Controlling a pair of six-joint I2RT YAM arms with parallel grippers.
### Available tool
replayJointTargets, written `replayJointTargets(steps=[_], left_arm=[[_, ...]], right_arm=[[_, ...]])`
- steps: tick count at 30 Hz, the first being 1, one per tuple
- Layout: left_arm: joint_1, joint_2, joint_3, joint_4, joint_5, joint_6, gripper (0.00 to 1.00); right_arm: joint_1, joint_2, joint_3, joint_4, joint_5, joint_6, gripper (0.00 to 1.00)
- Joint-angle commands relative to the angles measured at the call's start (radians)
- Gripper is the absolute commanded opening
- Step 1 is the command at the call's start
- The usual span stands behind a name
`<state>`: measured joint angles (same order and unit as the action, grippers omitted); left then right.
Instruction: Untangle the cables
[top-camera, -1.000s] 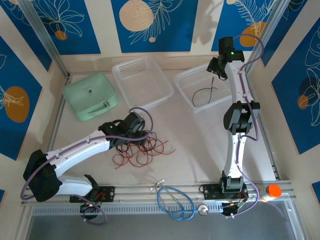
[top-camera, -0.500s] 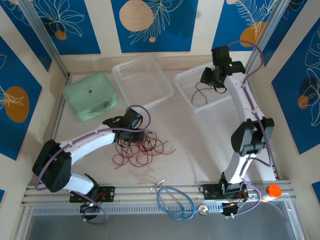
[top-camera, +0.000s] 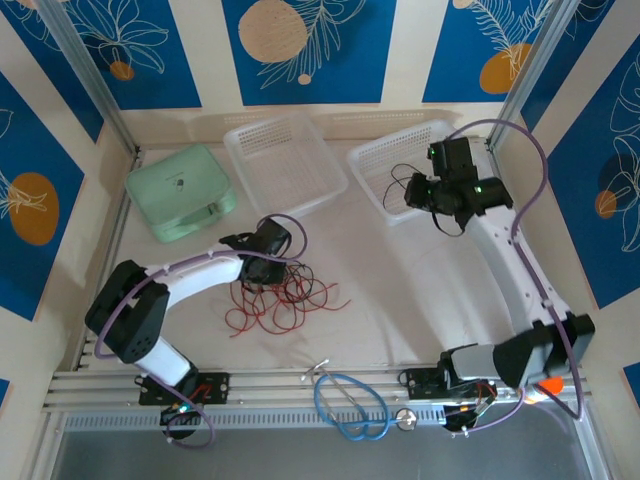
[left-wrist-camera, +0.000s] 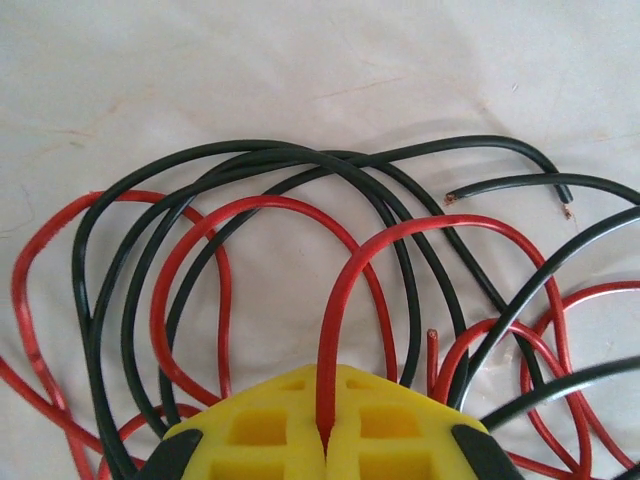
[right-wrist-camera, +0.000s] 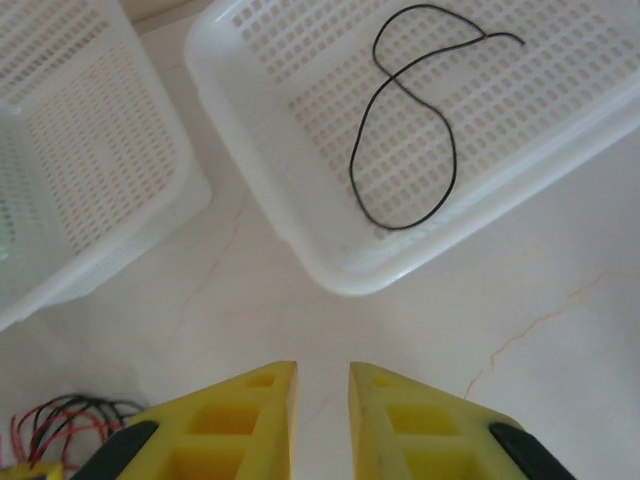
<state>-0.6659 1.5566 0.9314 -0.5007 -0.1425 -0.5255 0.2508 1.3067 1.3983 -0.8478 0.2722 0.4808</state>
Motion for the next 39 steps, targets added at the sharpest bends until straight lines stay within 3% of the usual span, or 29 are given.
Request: replayJointTargets(steps=[1,10,14,21,25,30,34,37,39], left_arm=[[0.009,-0.081,0.070,-0.047,-0.024,0.027,0.00],[-0.035,-0.242,0.261,-0.242,0.013,0.088,0.00],[-0.073,-0.286,0.351,-0.311,0.031,0.107,0.00],[-0.137,-0.304,0.476,-0.370,0.032,0.128,0.00],[-0.148,-0.297,0.510,-0.384,-0.008,0.136,0.00],[-0.147,-0.293,0.526,-0.369,-0.064,0.140,0.00],[-0.148,-0.286,0.551,-0.344,-0.065,0.142,0.00],[-0.148,-0.278,0.571,-0.336,-0.072,0.144,0.00],[-0.148,-0.271,0.583,-0.333,-0.080,0.144,0.00]], right_arm=[[0.046,-0.109,-0.084,0.029,-0.072,0.034,0.21],[0.257,-0.221,-0.369,0.221,-0.283,0.260,0.27],[0.330,-0.176,-0.483,0.438,-0.375,0.428,0.37],[0.427,-0.039,-0.531,0.725,-0.433,0.616,0.58],[0.490,-0.040,-0.578,0.879,-0.400,0.688,0.58],[0.556,-0.121,-0.589,0.783,-0.260,0.627,0.61],[0.555,-0.168,-0.635,0.785,-0.265,0.634,0.60],[0.578,-0.208,-0.640,0.759,-0.237,0.547,0.58],[0.619,-0.244,-0.638,0.705,-0.149,0.441,0.58]])
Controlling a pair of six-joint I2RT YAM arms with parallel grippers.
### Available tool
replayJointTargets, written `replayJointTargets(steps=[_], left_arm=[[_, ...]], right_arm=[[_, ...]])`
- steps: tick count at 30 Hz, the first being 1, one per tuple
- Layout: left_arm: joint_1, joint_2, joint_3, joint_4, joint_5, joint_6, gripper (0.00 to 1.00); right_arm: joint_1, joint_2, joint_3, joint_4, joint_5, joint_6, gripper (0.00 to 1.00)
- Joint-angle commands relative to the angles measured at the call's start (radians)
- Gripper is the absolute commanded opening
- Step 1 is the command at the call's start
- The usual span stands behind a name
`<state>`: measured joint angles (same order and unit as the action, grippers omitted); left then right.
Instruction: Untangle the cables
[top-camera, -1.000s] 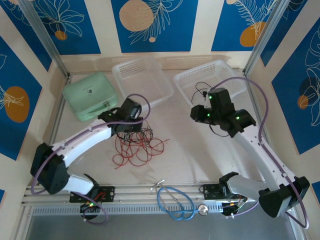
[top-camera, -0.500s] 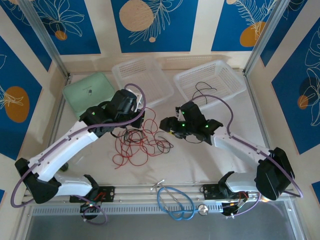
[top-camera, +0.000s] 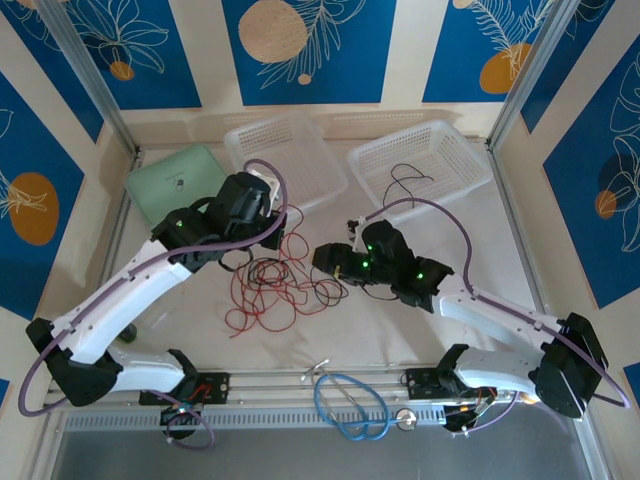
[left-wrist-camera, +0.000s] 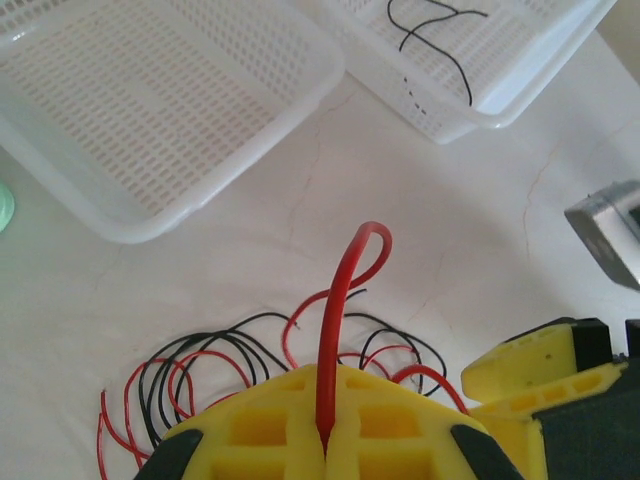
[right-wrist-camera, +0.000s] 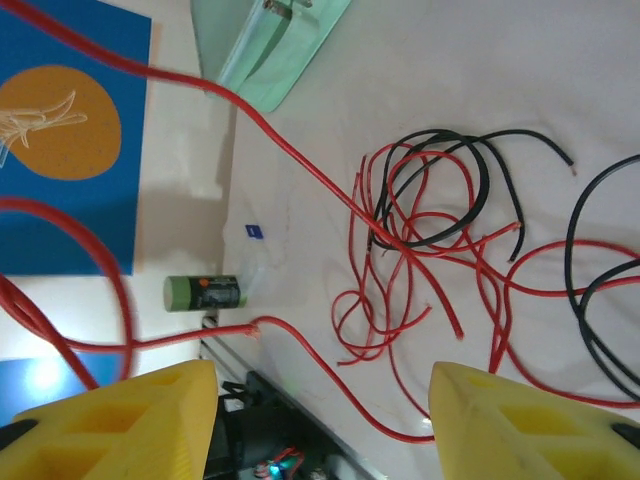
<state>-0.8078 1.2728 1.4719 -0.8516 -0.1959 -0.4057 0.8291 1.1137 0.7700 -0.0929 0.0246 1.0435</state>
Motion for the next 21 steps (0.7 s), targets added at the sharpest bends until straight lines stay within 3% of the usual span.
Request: replayJointTargets(steps=[1,3,7,11,14,21], left_arm=[[-0.006,0.015,0.049,0.021,-0.031,0.025,0.00],[-0.007,0.017,0.062,0.030,-0.036,0.021,0.00],[-0.007,0.024,0.109,0.040,-0.044,0.013,0.00],[-0.006,0.025,0.154,0.051,-0.041,0.004,0.00],[-0.006,0.023,0.165,0.063,-0.034,-0.003,0.00],[-0.008,0.015,0.163,0.080,-0.022,-0.010,0.00]], right_arm=[[0.065,-0.074,-0.018,-0.072,0.151,-0.184,0.58],[0.104,-0.117,-0.059,-0.047,0.201,-0.311,0.59],[0.161,-0.169,-0.157,0.128,0.169,-0.562,0.63],[0.184,-0.101,-0.155,0.273,0.117,-0.738,0.67],[0.199,0.000,-0.115,0.360,0.114,-0.822,0.69],[0.219,0.220,-0.034,0.576,0.246,-0.890,0.71]])
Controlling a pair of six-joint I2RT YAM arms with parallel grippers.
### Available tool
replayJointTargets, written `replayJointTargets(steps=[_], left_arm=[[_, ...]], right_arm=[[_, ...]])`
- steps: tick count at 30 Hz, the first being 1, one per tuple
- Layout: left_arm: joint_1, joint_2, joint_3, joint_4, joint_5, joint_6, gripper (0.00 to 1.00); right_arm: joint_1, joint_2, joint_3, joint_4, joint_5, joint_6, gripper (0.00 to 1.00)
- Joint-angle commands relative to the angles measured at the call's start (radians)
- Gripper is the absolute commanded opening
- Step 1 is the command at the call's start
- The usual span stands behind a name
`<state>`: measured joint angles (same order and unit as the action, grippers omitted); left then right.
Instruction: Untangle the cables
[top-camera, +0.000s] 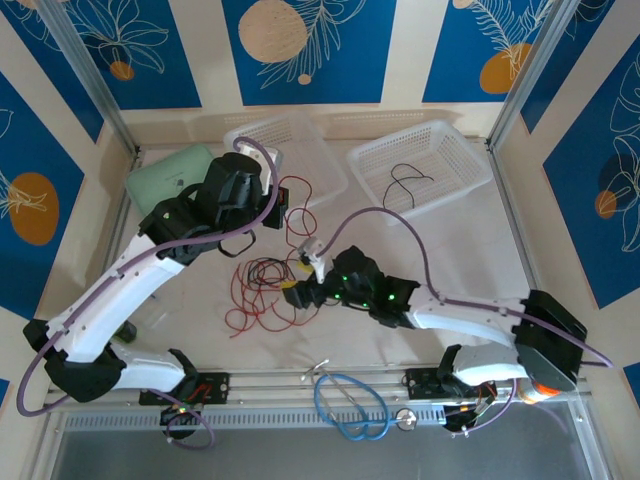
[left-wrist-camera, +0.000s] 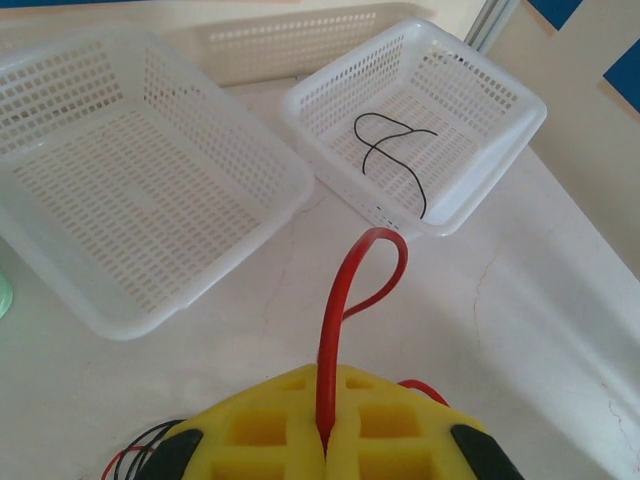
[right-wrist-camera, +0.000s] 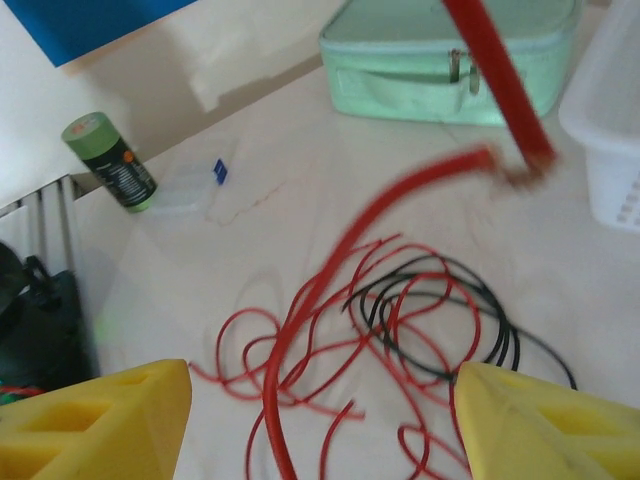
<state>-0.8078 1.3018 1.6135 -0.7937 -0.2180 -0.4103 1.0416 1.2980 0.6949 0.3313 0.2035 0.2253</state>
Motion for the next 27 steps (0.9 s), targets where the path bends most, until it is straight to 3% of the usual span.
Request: replayJointTargets(steps=[1,4,6,9,10,11,18,22,27], left_arm=[[-0.008,-0.016,0.022,0.021,-0.001,-0.004,0.00],[-0.008,-0.022,0.024,0.023,-0.009,0.002,0.00],[-0.007,-0.026,0.028,0.022,-0.017,0.007,0.00],[-0.007,-0.028,0.041,0.019,-0.034,0.019,0.00],[-0.008,-0.024,0.049,0.015,-0.043,0.025,0.00],[-0.008,-0.022,0.061,0.008,-0.057,0.034,0.00],[0.000,0.055,0.215,-0.039,-0.231,0.139,0.00],[0.025,0.139,0.337,-0.057,-0.358,0.223,0.00],[0.065,0.227,0.449,-0.059,-0.372,0.282,0.00]], right_arm=[[0.009,0.059,0.052,0.167,0.073,-0.072,0.70],[0.015,0.104,0.080,0.178,0.092,-0.061,0.67],[0.021,0.120,0.085,0.172,0.105,-0.044,0.58],[0.034,0.112,0.076,0.149,0.143,-0.014,0.24],[0.041,0.100,0.068,0.143,0.167,-0.008,0.05],[0.051,0.085,0.060,0.135,0.197,0.000,0.00],[0.037,-0.046,-0.023,0.009,0.313,0.033,0.00],[-0.043,-0.142,-0.093,-0.061,0.311,0.093,0.00],[-0.198,-0.244,-0.164,-0.189,0.268,0.210,0.00]])
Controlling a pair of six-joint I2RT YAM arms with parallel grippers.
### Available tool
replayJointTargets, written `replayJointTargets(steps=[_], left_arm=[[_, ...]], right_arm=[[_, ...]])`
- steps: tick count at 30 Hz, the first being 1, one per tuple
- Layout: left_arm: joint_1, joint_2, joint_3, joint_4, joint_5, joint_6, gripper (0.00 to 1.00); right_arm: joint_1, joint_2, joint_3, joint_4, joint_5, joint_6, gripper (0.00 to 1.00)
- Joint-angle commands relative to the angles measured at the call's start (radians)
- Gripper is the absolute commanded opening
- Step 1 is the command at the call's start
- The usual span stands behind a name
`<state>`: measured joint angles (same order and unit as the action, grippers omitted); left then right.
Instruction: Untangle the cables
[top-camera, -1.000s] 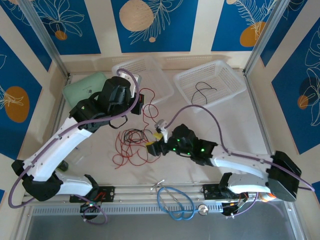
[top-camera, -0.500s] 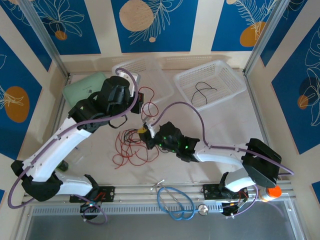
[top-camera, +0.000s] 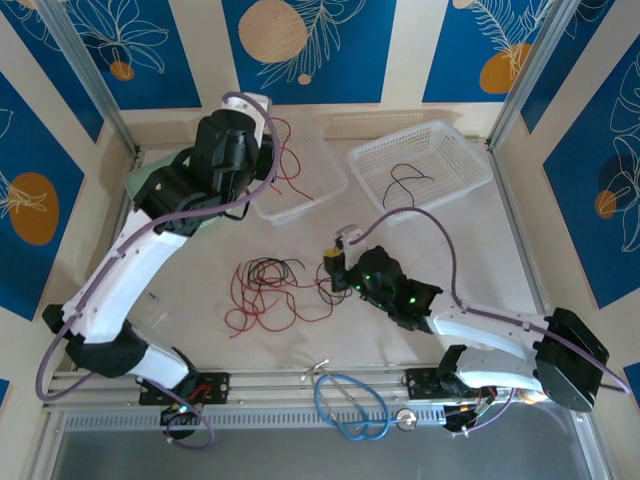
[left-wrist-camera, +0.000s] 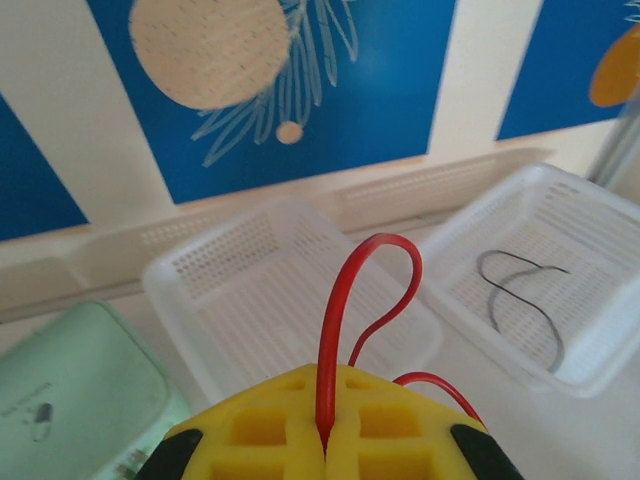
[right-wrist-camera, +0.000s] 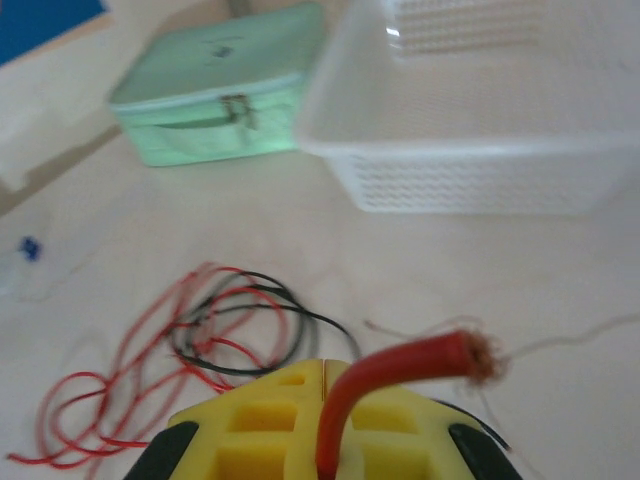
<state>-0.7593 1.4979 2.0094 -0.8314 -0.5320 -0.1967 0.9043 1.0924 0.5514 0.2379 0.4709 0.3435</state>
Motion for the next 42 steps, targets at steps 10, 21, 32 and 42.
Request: replayJointTargets(steps=[10,21,32,42], left_arm=[[0.017,0.046,0.025,0.012,0.096,0.027,0.00],[0.015,0.011,-0.153,0.025,0.279,0.001,0.00],[-0.003,-0.009,-0.262,0.098,0.420,-0.032,0.00],[-0.008,-0.044,-0.275,0.104,0.487,-0.035,0.00]], right_arm=[[-0.237,0.008,0.040,-0.329,-0.156,0.193,0.46],[-0.223,-0.099,0.397,-0.652,-0.296,0.124,0.85],[-0.226,0.107,0.683,-0.727,-0.442,0.083,0.78],[-0.274,0.209,0.693,-0.703,-0.472,0.030,0.66]])
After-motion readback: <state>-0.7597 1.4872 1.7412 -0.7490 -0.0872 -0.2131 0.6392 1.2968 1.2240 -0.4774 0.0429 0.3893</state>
